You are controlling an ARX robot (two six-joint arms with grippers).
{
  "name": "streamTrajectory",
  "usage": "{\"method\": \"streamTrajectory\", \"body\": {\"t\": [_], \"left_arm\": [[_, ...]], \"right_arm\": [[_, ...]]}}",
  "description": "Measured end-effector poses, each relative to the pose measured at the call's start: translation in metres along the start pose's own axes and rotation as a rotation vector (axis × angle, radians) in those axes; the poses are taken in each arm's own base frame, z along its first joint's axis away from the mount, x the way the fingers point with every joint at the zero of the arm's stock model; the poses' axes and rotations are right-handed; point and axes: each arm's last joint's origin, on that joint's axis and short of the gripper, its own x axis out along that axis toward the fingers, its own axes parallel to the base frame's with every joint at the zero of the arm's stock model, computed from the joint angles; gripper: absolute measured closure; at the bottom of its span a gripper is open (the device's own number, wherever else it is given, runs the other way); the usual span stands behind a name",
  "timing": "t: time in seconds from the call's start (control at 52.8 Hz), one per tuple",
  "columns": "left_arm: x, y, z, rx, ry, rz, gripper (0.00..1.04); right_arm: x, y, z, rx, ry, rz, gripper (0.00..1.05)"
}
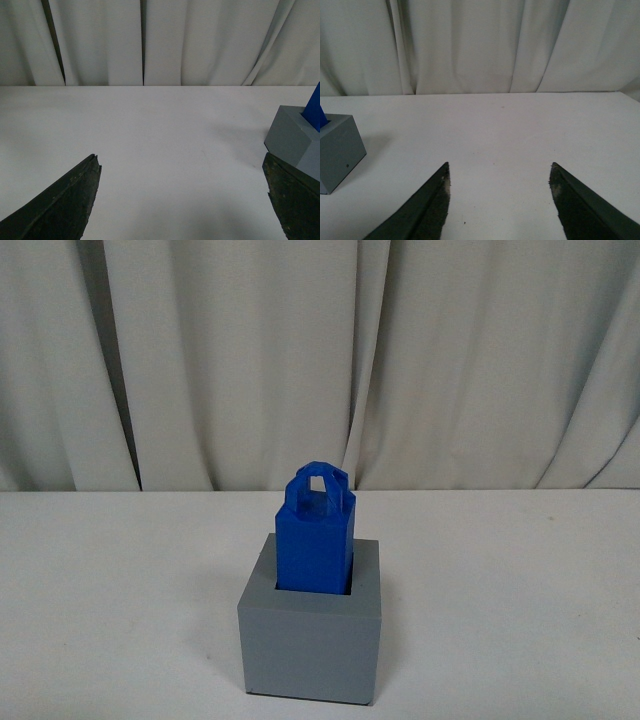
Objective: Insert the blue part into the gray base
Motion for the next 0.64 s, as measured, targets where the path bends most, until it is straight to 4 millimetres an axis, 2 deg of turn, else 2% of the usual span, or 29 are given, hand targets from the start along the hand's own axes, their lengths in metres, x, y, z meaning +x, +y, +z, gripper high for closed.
{"method": "streamTrajectory", "body": {"t": [0.171,0.645], "left_arm": [[0.0,0.0,0.0,0.0,0.0,0.0,0.06],[0.0,0.0,0.0,0.0,0.0,0.0,0.06]], "right_arm": [[0.0,0.0,0.0,0.0,0.0,0.0,0.06],[0.0,0.0,0.0,0.0,0.0,0.0,0.07]]}}
